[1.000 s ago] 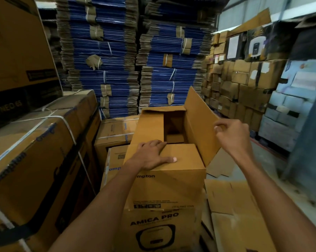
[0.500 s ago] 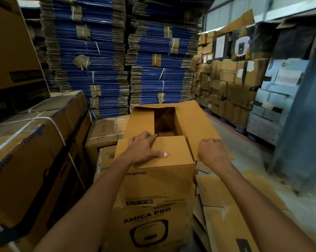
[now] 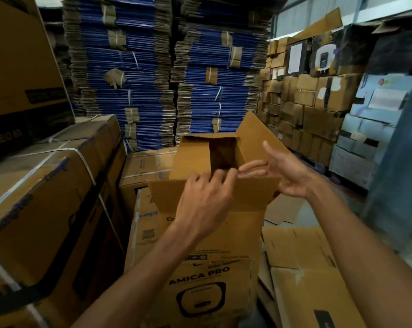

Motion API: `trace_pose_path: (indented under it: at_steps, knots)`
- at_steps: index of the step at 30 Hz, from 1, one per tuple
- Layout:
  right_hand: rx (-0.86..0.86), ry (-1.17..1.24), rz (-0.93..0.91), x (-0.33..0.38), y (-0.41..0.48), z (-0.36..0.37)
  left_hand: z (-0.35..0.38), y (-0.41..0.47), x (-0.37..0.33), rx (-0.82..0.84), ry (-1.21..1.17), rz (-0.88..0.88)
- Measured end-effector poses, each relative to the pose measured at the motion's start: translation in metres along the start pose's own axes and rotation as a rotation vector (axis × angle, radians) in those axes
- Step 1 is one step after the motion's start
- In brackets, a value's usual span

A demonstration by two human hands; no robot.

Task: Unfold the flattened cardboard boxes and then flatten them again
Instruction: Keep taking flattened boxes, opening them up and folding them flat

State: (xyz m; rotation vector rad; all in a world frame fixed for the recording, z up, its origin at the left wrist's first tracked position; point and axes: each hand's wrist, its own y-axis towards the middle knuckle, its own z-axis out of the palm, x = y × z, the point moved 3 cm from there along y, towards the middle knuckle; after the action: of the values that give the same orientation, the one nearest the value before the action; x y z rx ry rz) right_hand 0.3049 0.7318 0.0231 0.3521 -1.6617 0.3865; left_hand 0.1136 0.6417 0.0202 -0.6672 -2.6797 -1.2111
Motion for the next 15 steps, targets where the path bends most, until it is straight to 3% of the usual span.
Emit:
trace_pose_path:
  at_steps: [1, 4, 7, 9, 11, 15]
  knots:
    - [0.055, -0.106, 0.069, -0.005, 0.003, -0.001, -0.010, -0.005, -0.003, 0.061, -0.025, 0.028]
    - [0.290, -0.463, 0.179, -0.015, 0.010, 0.016, -0.023, -0.019, -0.001, 0.504, -0.220, -0.012]
    - [0.393, -0.827, 0.203, -0.025, 0.021, 0.043, -0.024, -0.014, 0.019, 0.789, -0.471, -0.070]
    - [0.411, -0.914, 0.208, -0.033, 0.027, 0.056, -0.011, -0.007, 0.036, 0.948, -0.631, -0.108]
    - [0.405, -0.932, 0.240, -0.039, 0.028, 0.060, 0.013, -0.001, 0.046, 1.008, -0.682, -0.122]
    - [0.358, -0.960, 0.239, -0.042, 0.026, 0.057, 0.062, 0.000, 0.049, 1.043, -0.394, 0.112]
